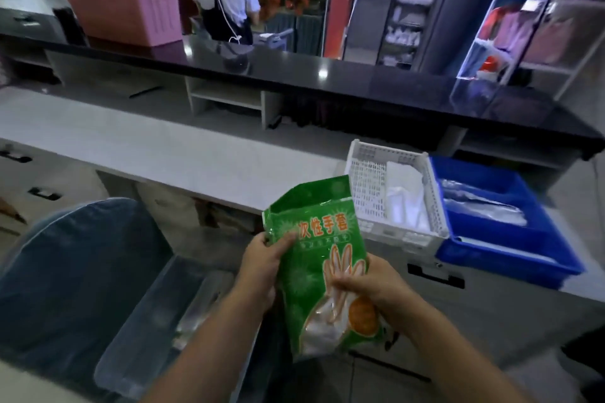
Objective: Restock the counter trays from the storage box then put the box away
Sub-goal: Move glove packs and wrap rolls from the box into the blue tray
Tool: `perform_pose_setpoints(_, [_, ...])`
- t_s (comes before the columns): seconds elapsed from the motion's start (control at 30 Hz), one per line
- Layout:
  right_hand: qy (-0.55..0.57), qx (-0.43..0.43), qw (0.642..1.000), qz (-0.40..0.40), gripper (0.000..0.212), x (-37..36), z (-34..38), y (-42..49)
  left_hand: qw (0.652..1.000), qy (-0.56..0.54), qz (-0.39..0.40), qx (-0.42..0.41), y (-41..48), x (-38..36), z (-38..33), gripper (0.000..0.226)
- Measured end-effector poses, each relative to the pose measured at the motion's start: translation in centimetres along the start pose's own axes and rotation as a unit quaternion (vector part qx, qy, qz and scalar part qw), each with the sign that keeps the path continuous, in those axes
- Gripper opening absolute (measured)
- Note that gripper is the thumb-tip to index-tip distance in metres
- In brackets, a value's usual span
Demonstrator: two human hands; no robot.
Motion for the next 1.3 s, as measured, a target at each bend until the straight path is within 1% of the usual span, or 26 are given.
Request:
perform_pose_setpoints(0.1, [-0.011, -0.004, 1.0, -0.01, 0.021, 4.6, -0.1, -0.8, 1.0, -0.013, -0.021, -0.007, 1.1, -4.9, 0.6, 0.032])
perform_pose_setpoints(0.2, [-0.006, -0.01, 1.0, -0.021, 0.021, 9.7, -0.3, -1.2, 0.998, -0.028, -0.051, -0.025, 1.7, -10.0, 1.3, 0.012])
perform_pose_setpoints(0.23, [0.003, -0.012, 1.0, -0.021, 0.021, 11.5, -0.3, -1.3, 0.997, -0.044, -0.055, -0.024, 1.9, -11.9, 1.5, 0.009])
perform_pose_setpoints(0.33, [0.02, -0.01, 1.0, -0.016, 0.023, 16.6, 0.0, -1.0, 0.995, -0.074, -0.071, -0.016, 2.8, -17.5, 2.2, 0.011])
perform_pose_setpoints(0.43, [-0.008, 0.003, 1.0, -0.009, 0.031, 21.4, 0.3, -0.4, 0.991, -0.097, -0.094, -0.013, 3.8, -22.3, 3.3, 0.009])
perform_pose_setpoints(0.63, [-0.05, 0.017, 0.997, -0.054, 0.024, 30.7, 0.2, 0.0, 0.987, -0.116, -0.115, 0.004, 5.7, -29.4, 6.2, 0.014])
perform_pose_setpoints(0.7, [-0.066, 0.017, 0.995, -0.066, 0.024, 33.6, 0.8, 0.2, 0.989, -0.099, -0.113, -0.003, 6.7, -31.4, 6.4, 0.016])
perform_pose_setpoints(0.77, [-0.08, 0.016, 0.994, -0.077, 0.026, 36.5, 1.5, 0.5, 0.992, -0.064, -0.106, -0.028, 7.9, -33.2, 6.2, 0.016])
perform_pose_setpoints(0.83, [-0.1, 0.024, 0.99, -0.096, 0.028, 39.5, 2.5, 0.9, 0.994, -0.035, -0.084, -0.054, 9.4, -35.0, 5.7, 0.014])
perform_pose_setpoints(0.93, [-0.127, 0.032, 0.978, -0.164, 0.026, 45.0, 3.6, 1.8, 0.996, 0.044, -0.038, -0.071, 12.3, -37.4, 5.8, 0.008])
perform_pose_setpoints(1.0, [-0.143, 0.028, 0.968, -0.206, 0.023, 48.1, 4.2, 1.9, 0.991, 0.113, -0.004, -0.073, 13.9, -38.8, 6.4, 0.01])
perform_pose_setpoints(1.1, [-0.171, 0.024, 0.946, -0.274, 0.022, 52.8, 4.7, 2.5, 0.968, 0.224, 0.069, -0.09, 16.7, -42.4, 7.7, 0.01])
perform_pose_setpoints(1.17, [-0.192, 0.016, 0.932, -0.308, 0.025, 55.3, 5.3, 3.3, 0.938, 0.312, 0.101, -0.111, 18.9, -45.0, 8.4, 0.01])
perform_pose_setpoints(1.23, [-0.217, 0.002, 0.922, -0.32, 0.027, 57.2, 5.9, 4.6, 0.884, 0.423, 0.138, -0.145, 21.2, -47.7, 9.1, 0.014])
perform_pose_setpoints(1.3, [-0.252, -0.011, 0.91, -0.329, 0.029, 58.8, 6.7, 6.1, 0.815, 0.522, 0.18, -0.176, 23.3, -50.3, 10.0, 0.028])
Point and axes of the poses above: each hand's wrist, its own y-axis towards the middle knuckle, its own x-axis out of the back of the hand, z = x × y, the point moved 7 cm from there along y, towards the middle knuckle, and after that the axes turned 3 degrees about y, right-handed, at the moved point
